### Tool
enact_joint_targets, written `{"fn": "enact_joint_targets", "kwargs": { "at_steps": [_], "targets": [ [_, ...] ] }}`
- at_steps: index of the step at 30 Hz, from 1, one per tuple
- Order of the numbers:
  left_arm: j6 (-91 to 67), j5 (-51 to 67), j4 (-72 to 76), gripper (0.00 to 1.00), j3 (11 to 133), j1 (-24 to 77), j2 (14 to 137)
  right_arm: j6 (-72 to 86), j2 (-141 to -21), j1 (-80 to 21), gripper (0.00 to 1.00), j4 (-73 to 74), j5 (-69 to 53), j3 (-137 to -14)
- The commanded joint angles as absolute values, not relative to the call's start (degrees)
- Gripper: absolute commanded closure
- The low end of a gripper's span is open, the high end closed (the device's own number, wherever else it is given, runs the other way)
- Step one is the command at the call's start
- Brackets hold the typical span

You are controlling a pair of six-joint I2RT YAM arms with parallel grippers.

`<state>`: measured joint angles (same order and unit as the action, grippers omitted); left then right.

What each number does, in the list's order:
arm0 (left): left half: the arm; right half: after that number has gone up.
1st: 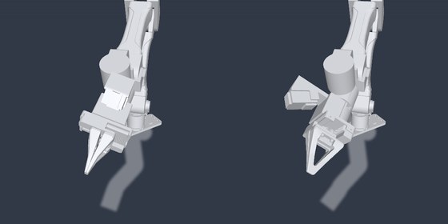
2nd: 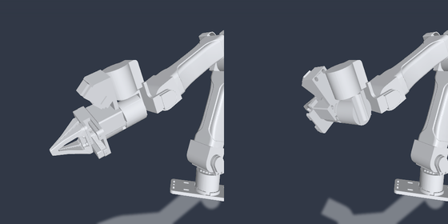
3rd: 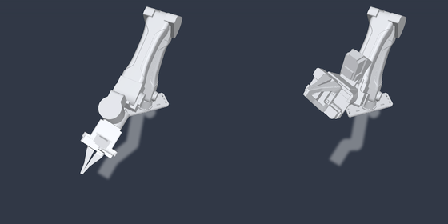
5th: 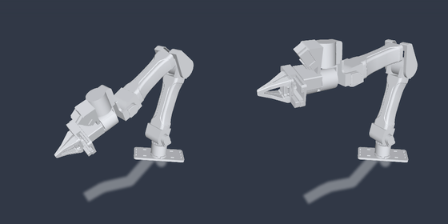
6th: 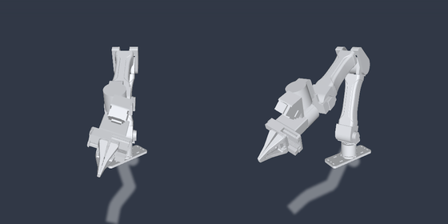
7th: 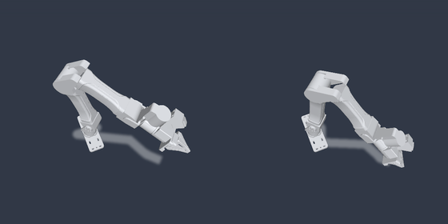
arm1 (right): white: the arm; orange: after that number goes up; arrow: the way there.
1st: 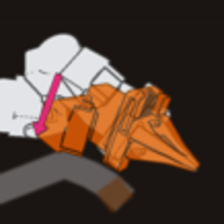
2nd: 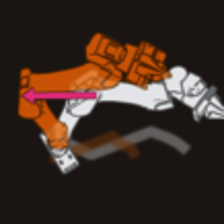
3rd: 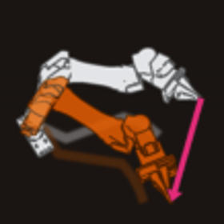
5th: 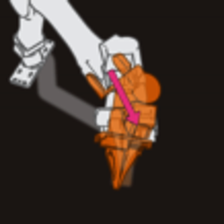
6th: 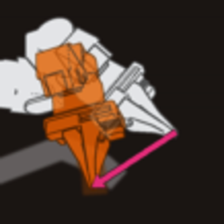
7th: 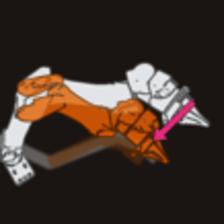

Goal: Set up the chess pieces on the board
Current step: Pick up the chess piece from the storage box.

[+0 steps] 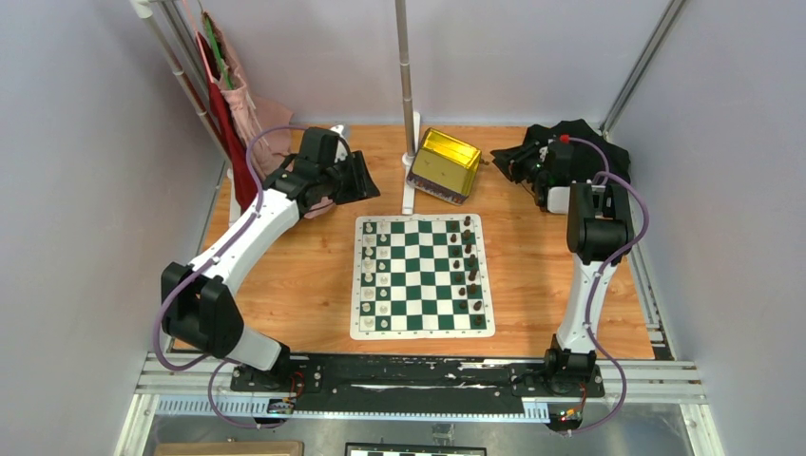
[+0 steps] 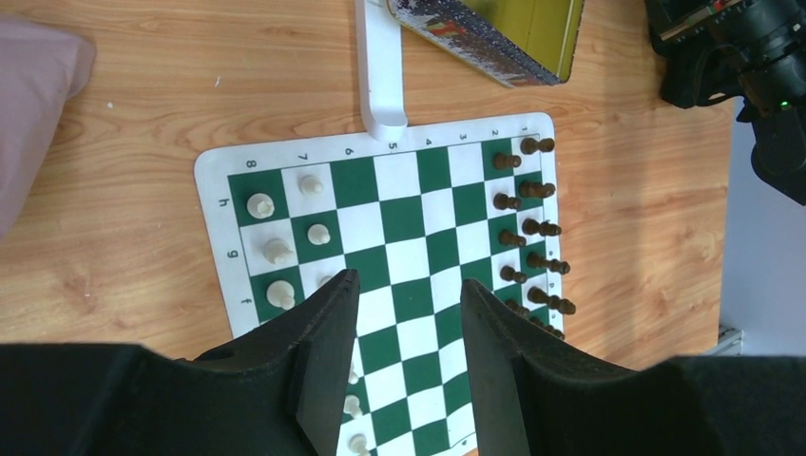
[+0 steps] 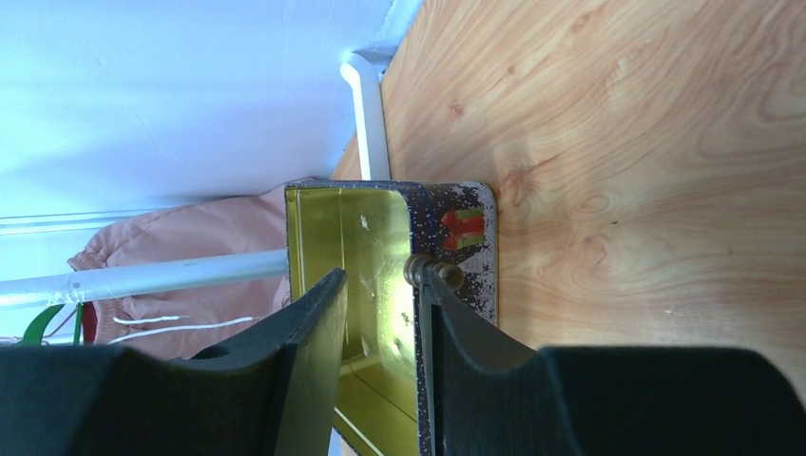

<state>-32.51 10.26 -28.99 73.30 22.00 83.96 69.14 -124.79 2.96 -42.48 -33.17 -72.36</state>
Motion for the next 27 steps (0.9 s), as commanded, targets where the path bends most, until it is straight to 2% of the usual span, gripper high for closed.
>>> {"fn": "enact_joint_targets", "kwargs": {
  "at_steps": [1,27],
  "targets": [
    [-31.57,10.03,-29.36,0.51,75.77,22.57,84.79,70.75,-126.3,3.25,0.61,-46.04,-32.69,-71.75],
    [-30.47,9.61,-30.67,0.51,78.1,22.68,86.83,68.0,-129.59,1.85,0.61,-40.16,-31.43,-75.32]
  ]
}}
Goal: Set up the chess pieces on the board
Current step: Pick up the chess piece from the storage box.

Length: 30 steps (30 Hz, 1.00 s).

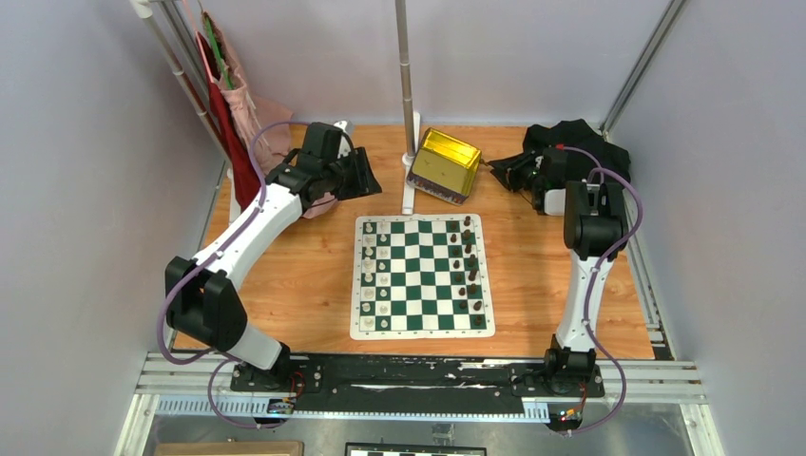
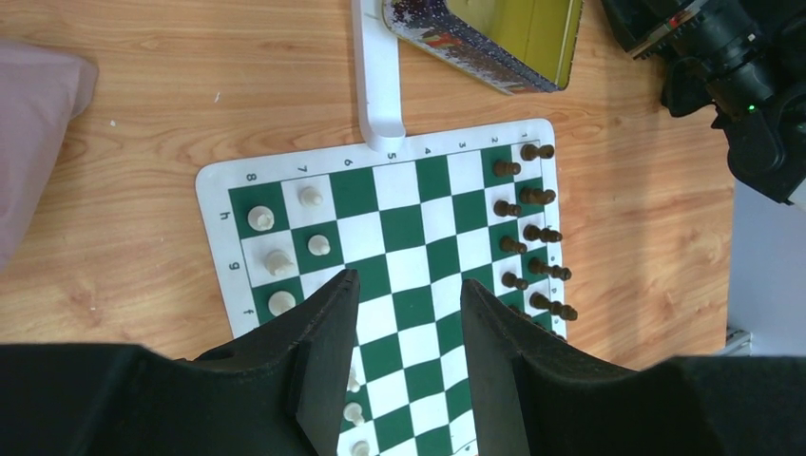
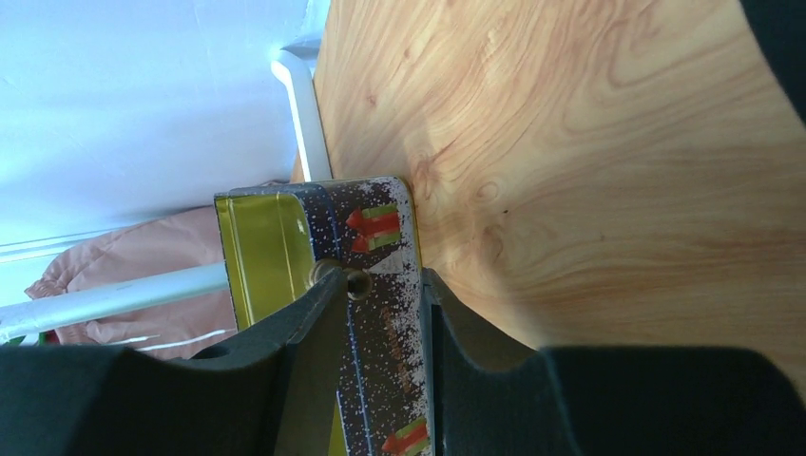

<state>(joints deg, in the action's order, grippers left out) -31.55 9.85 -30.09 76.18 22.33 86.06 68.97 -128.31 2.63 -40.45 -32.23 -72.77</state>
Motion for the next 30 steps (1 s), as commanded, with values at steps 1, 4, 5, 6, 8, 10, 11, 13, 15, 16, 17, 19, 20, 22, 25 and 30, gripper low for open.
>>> {"fn": "enact_joint_targets", "kwargs": {
  "at_steps": [1,4,5,6,8,10,11,13,15,16,17,19,20,22,25,30],
  "targets": [
    [-30.45,9.65,-30.67,0.51,78.12,22.68,86.96,68.14,-129.78,1.8,0.61,-40.31,-31.46,-75.54],
    [-30.41,9.66,-30.74,0.51,78.33,22.68,87.18,68.65,-130.23,1.76,0.62,-40.71,-31.63,-76.14],
    [-30.4,9.67,-30.78,0.51,78.4,22.68,87.37,68.83,-130.35,1.68,0.62,-40.84,-31.72,-76.31],
    [-30.4,9.62,-30.79,0.51,78.48,22.68,87.44,69.01,-130.34,1.67,0.62,-40.93,-31.73,-76.37],
    [-30.32,9.64,-30.76,0.51,78.58,22.68,87.57,69.16,-130.47,1.63,0.62,-41.12,-31.81,-76.58],
    [-30.28,9.65,-30.76,0.51,78.75,22.68,87.79,69.46,-130.69,1.58,0.62,-41.2,-32.0,-76.95],
    [-30.26,9.72,-30.77,0.51,78.86,22.68,87.94,69.66,-130.83,1.54,0.62,-41.29,-32.07,-77.11],
    [-30.24,9.75,-30.76,0.51,79.0,22.68,88.09,69.71,-130.97,1.43,0.62,-41.17,-32.23,-77.36],
    [-30.17,9.78,-30.76,0.51,79.14,22.74,88.21,69.7,-131.0,1.24,0.62,-41.13,-32.27,-77.49],
    [-30.15,9.81,-30.76,0.51,79.18,22.68,88.28,69.7,-131.0,1.2,0.62,-41.01,-32.39,-77.59],
    [-30.15,9.83,-30.76,0.51,79.19,22.68,88.32,69.7,-130.98,1.11,0.62,-40.9,-32.39,-77.64],
    [-30.07,9.79,-30.79,0.51,79.19,22.68,88.4,69.89,-131.09,1.0,0.62,-40.95,-32.45,-77.75],
    [-30.05,9.84,-30.76,0.51,79.19,22.68,88.47,69.95,-131.17,0.93,0.62,-40.96,-32.57,-77.83],
    [-29.95,9.88,-30.76,0.51,79.15,22.68,88.47,70.12,-131.35,0.8,0.62,-40.96,-32.59,-77.94],
    [-29.93,9.9,-30.72,0.51,79.02,22.68,88.46,70.27,-131.09,0.57,0.62,-40.98,-32.65,-77.82],
    [-29.84,10.0,-30.68,0.51,78.85,22.68,88.49,70.69,-130.96,0.42,0.63,-41.3,-32.87,-77.71]
  ]
}}
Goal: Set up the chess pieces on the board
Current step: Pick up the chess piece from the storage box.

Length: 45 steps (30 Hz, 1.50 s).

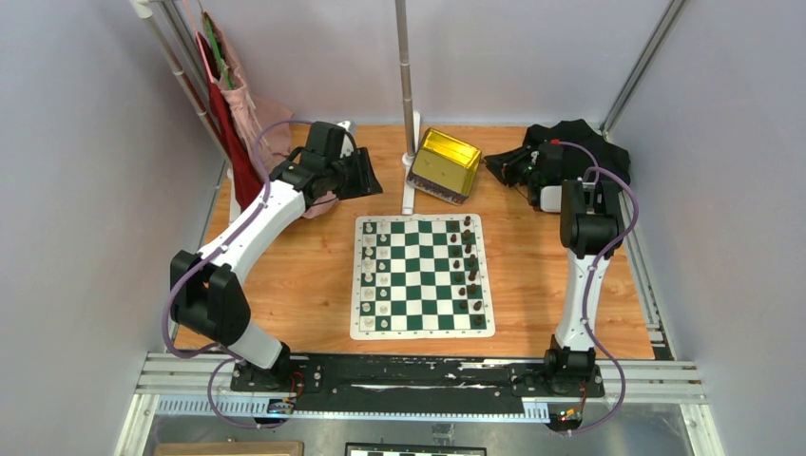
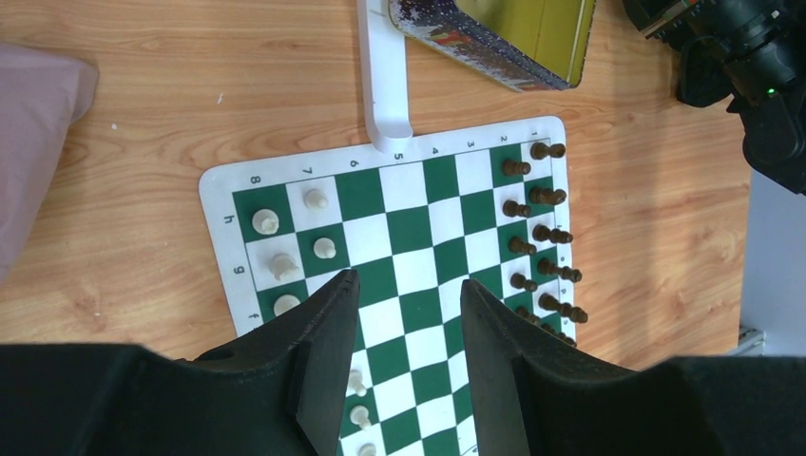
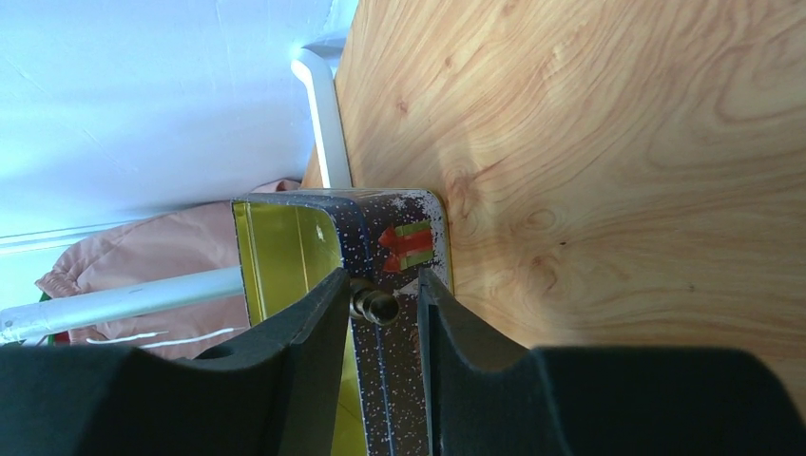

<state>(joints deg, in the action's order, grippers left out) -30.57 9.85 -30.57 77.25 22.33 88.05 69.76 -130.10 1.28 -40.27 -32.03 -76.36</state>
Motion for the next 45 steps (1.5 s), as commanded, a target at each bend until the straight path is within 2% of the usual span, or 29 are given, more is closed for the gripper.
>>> {"fn": "enact_joint_targets", "kwargs": {
  "at_steps": [1,8,13,20,34,45],
  "targets": [
    [-29.83,9.97,-30.6,0.51,78.83,22.68,88.5,70.67,-130.96,0.36,0.64,-41.31,-32.94,-77.63],
    [-29.96,10.12,-30.59,0.51,78.6,22.68,88.53,70.99,-131.07,0.26,0.71,-41.66,-32.98,-77.59],
    [-30.05,10.14,-30.59,0.51,78.61,22.68,88.55,71.1,-130.98,0.29,0.86,-41.65,-33.06,-77.62],
    [-30.04,10.04,-30.6,0.51,78.49,22.68,88.43,70.97,-130.43,0.31,1.0,-41.26,-33.09,-77.6],
    [-29.42,9.58,-30.76,0.51,78.86,22.68,88.09,68.22,-127.68,0.4,1.0,-37.55,-32.89,-79.61],
    [-29.06,9.47,-31.07,0.51,79.79,22.68,88.29,54.21,-123.87,0.36,1.0,-22.53,-31.37,-85.66]
  ]
}}
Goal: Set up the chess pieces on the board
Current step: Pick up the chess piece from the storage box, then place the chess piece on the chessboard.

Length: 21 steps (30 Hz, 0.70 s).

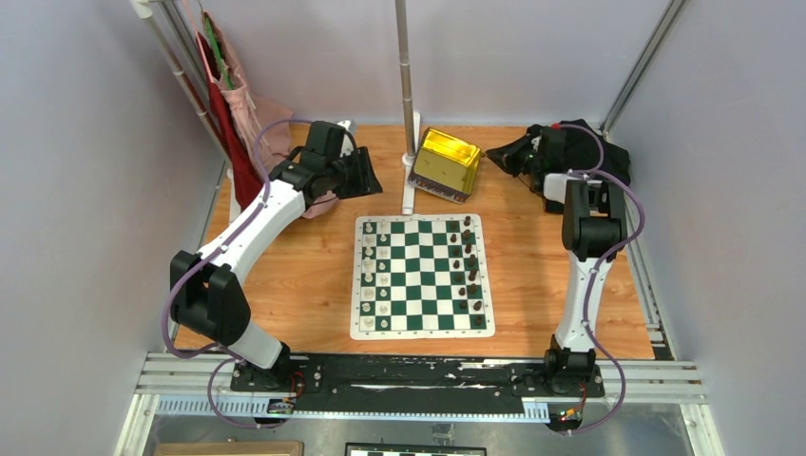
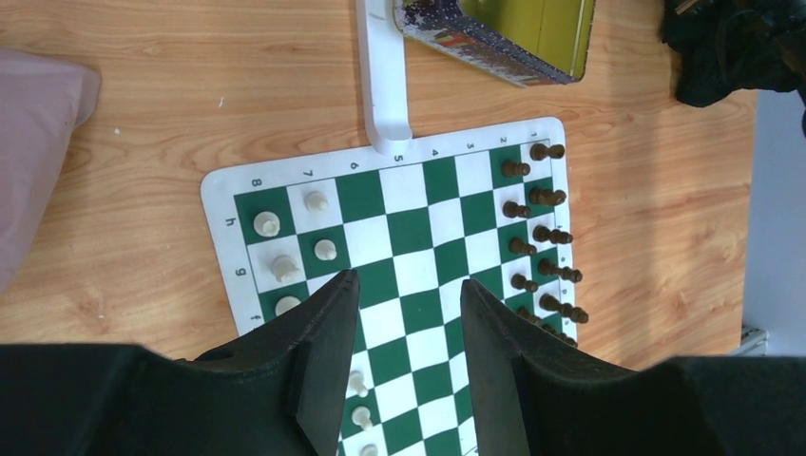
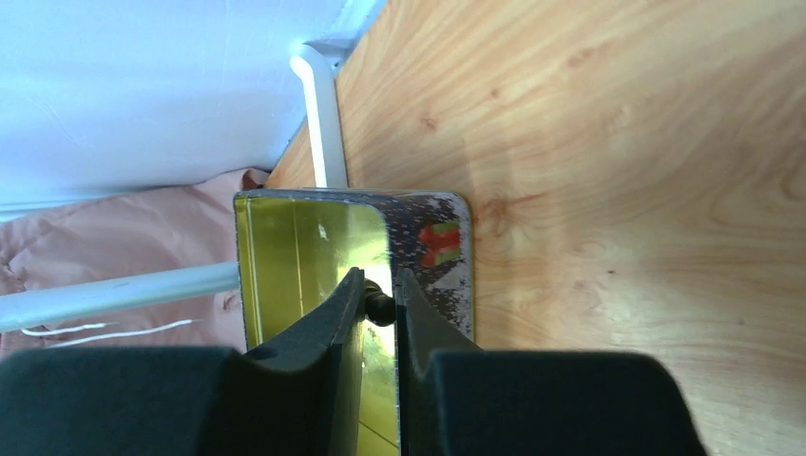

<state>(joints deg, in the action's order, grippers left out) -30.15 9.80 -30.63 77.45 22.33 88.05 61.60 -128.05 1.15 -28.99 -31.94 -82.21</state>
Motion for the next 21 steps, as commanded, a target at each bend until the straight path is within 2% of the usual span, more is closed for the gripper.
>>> {"fn": "enact_joint_targets", "kwargs": {
  "at_steps": [1,13,21],
  "targets": [
    [-29.01,9.42,-31.03,0.51,79.92,22.68,88.31,52.73,-123.49,0.35,1.0,-21.01,-31.05,-86.22],
    [-28.92,9.91,-31.3,0.51,80.11,22.76,87.77,29.35,-114.59,-2.25,1.0,4.87,-24.45,-92.31],
    [-30.0,9.82,-29.72,0.51,75.04,23.19,83.87,14.61,-96.24,-9.16,1.0,16.2,-12.61,-81.1]
  ]
}}
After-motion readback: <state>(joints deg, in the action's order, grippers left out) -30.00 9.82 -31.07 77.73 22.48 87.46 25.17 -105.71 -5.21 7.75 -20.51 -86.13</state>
